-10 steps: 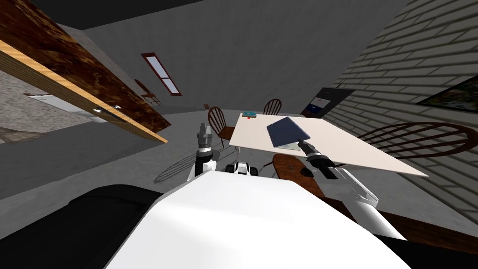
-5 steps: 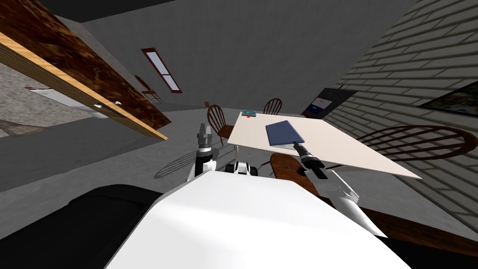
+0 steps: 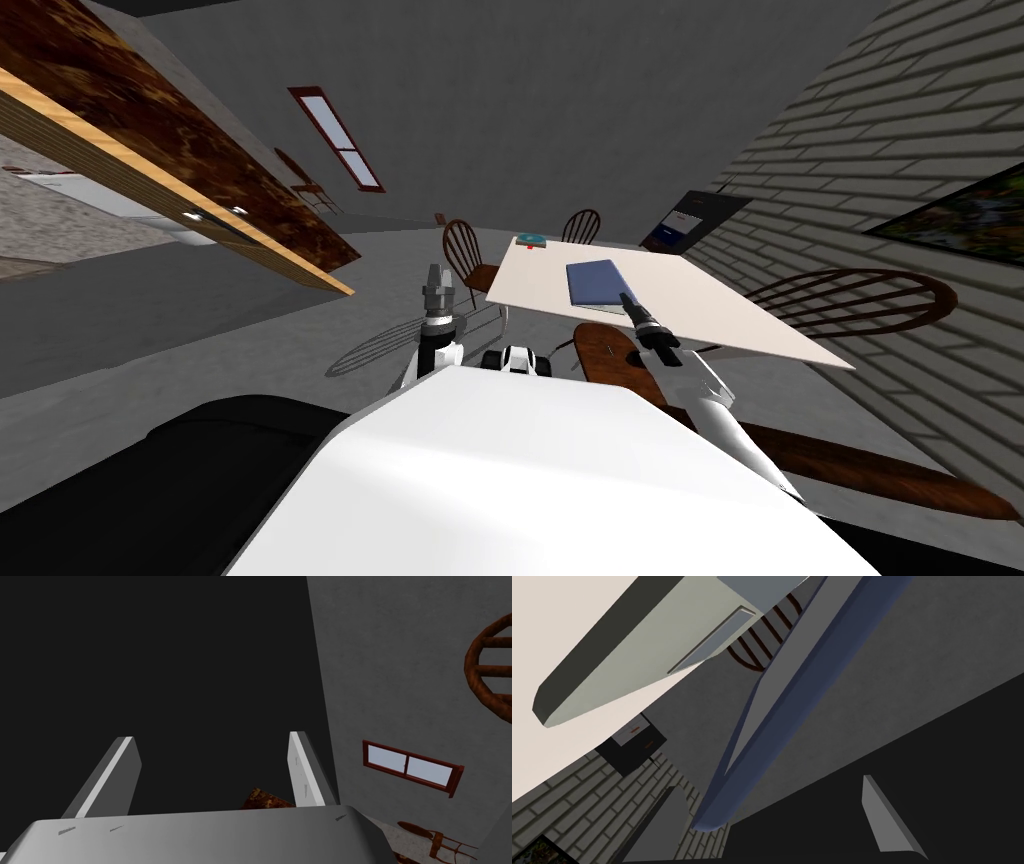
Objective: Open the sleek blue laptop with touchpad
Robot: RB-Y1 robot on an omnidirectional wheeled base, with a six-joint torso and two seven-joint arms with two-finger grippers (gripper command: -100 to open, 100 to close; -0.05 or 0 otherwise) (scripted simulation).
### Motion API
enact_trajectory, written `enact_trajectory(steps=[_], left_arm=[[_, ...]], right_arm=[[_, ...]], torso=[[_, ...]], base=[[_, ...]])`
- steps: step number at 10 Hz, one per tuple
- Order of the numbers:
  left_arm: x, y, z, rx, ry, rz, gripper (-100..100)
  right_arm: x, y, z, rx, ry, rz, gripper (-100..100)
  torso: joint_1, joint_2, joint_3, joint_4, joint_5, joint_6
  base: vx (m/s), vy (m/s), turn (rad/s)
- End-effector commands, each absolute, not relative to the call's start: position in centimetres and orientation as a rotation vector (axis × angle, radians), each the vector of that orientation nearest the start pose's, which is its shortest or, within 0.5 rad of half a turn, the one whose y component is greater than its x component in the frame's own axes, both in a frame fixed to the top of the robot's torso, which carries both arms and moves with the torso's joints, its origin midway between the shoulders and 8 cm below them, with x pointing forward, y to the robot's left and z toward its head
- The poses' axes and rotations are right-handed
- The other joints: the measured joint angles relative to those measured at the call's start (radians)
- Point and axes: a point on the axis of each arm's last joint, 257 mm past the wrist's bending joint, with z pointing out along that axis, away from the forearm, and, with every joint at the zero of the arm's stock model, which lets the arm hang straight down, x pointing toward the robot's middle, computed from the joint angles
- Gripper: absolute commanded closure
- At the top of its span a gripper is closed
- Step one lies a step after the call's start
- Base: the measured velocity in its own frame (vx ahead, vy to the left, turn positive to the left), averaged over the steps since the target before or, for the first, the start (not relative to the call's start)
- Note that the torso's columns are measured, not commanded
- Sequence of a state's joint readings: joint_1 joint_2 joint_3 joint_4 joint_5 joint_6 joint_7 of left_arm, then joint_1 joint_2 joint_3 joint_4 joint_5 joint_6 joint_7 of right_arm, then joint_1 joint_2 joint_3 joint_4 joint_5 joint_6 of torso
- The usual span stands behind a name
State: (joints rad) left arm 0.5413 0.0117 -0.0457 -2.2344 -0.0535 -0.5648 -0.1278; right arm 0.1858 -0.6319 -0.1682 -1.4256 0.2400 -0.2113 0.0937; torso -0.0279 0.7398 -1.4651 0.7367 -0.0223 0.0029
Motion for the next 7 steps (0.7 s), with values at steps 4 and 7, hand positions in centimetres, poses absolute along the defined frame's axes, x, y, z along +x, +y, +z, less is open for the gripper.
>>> enact_trajectory(steps=[4,7], left_arm=[[34.2,26.0,0.2,-0.583,0.698,-1.182,0],[34.2,26.0,0.2,-0.583,0.698,-1.182,0]], right_arm=[[51.5,-50.2,-23.3,0.601,1.51,0.346,-100],[53.9,-49.0,-23.7,0.608,1.509,0.342,-100]], torso=[[-0.007,-0.003,0.0,-0.003,-0.007,0.0],[-0.011,-0.009,-0.005,-0.005,-0.005,0.0]], base=[[-0.076,-0.033,-0.016],[-0.051,-0.029,-0.033]])
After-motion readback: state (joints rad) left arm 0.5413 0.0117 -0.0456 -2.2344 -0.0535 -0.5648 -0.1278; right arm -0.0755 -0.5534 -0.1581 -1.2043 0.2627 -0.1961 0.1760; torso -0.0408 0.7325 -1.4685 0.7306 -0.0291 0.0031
